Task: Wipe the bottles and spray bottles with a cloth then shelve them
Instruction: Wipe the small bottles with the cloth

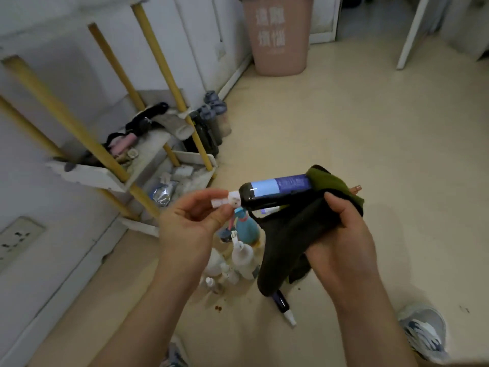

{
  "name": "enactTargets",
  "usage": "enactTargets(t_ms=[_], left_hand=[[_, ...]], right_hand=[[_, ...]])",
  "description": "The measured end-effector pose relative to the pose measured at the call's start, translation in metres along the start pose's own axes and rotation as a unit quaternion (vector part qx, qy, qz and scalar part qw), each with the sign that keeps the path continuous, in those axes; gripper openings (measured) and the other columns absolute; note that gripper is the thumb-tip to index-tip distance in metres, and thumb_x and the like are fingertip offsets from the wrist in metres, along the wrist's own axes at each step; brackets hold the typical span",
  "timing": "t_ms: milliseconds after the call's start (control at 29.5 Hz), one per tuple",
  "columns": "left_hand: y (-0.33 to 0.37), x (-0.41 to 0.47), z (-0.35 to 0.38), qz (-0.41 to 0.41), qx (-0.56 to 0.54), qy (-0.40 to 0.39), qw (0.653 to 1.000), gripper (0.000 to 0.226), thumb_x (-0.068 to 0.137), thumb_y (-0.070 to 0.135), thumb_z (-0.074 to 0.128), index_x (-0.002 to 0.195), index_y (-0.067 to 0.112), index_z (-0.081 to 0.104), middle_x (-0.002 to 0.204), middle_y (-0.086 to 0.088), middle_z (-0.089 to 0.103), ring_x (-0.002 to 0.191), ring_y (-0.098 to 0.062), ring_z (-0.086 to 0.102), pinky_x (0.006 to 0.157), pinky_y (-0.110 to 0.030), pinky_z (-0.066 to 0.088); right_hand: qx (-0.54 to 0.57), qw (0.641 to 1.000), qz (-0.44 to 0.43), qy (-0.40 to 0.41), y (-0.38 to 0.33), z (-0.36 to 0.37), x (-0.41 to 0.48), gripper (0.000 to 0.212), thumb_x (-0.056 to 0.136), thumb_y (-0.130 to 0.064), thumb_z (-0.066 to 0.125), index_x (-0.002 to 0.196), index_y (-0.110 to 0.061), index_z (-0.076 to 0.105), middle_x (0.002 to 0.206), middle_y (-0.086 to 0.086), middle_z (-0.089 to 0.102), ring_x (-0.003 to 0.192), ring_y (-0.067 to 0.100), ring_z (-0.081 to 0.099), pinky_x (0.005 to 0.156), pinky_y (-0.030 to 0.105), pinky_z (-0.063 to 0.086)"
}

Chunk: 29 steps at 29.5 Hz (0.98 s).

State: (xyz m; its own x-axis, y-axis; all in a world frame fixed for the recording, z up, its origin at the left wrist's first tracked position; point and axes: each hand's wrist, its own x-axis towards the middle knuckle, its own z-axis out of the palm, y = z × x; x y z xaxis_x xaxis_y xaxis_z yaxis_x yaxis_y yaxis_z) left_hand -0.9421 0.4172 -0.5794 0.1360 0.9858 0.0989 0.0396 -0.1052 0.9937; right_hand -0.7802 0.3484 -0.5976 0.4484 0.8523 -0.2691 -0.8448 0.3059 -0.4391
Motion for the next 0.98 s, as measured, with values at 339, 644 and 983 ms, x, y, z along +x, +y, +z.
enactTargets(t_ms=[339,644,983], left_hand=[[0.052,-0.022,-0.042,0.080,-0.026,-0.008,0.996,0.018,0.085,0.002,0.068,0.092,0.018,0.071,0.088,0.000,0.076,0.087,-0.015,0.073,0.077,-0.024,0.058],[0.074,-0.022,-0.049,0.063,-0.016,-0.093,0.994,0.029,0.088,0.025,0.063,0.117,0.027,0.062,0.099,-0.005,0.074,0.097,-0.017,0.070,0.084,-0.031,0.058],[0.055,-0.048,-0.038,-0.066,0.003,-0.280,0.958,0.036,0.089,0.036,0.061,0.118,0.016,0.063,0.111,-0.002,0.073,0.105,-0.014,0.068,0.089,-0.026,0.055]], right_hand=[[-0.685,0.676,-0.240,-0.126,0.025,0.049,-0.062,0.060,0.097,-0.029,0.054,0.150,-0.040,0.028,0.152,-0.022,0.025,0.124,-0.010,0.031,0.083,-0.013,0.004],[-0.706,0.627,-0.305,-0.123,0.032,0.053,-0.063,0.030,0.078,-0.031,0.076,0.102,-0.028,0.058,0.086,-0.010,0.063,0.078,0.011,0.060,0.067,0.034,0.052],[-0.585,0.777,-0.201,-0.116,0.018,0.069,-0.065,0.016,0.083,-0.025,0.072,0.094,-0.029,0.061,0.083,-0.007,0.068,0.080,0.001,0.064,0.075,0.015,0.051]])
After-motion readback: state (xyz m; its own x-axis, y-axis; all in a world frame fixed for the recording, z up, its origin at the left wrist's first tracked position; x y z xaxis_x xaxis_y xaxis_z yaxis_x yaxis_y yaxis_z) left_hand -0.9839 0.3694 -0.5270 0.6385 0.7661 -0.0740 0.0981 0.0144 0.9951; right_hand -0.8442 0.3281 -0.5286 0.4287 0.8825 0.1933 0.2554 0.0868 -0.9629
